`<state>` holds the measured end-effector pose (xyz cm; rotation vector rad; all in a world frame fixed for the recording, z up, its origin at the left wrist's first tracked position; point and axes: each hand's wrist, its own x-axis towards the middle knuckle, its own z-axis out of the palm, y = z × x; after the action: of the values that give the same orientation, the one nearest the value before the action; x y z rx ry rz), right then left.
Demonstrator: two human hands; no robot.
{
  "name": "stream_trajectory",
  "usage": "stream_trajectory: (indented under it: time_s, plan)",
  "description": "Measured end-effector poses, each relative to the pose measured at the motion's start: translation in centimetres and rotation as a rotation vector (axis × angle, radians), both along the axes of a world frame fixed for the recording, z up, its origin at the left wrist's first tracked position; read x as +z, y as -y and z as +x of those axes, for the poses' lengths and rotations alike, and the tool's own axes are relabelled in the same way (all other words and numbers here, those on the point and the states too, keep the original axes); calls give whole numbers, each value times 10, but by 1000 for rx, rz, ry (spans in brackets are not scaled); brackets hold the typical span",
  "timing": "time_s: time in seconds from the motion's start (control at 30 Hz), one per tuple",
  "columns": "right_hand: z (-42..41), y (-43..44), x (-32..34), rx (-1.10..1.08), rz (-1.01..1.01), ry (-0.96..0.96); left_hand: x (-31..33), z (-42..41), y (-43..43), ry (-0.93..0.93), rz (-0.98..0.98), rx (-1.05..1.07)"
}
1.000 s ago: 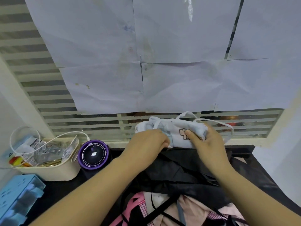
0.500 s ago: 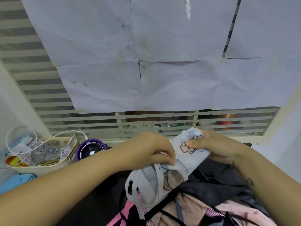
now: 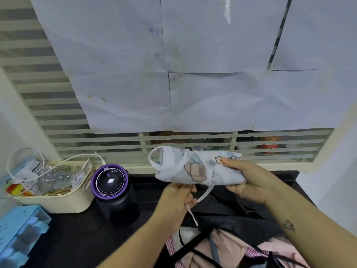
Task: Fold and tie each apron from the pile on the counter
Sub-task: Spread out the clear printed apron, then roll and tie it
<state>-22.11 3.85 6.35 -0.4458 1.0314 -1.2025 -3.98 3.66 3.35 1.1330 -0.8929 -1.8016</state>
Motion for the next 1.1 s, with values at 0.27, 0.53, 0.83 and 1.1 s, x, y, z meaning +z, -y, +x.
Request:
stream_trajectory:
  time_s: [0.27,0.53,0.83,1.1]
  plan:
    - [23,0,-22,-367,-221,-554,-6,1,-4,13,82,-10]
    - [44,-16,-28,-211,-751,-1185,3,9,13,-288,327,27]
    - [17,-14,-27,-19,-1187,-1523,23,36,21,-592,174,-304]
    - [9,-23,-29,402,-1048,-1627,17,21,21,-356,248,28]
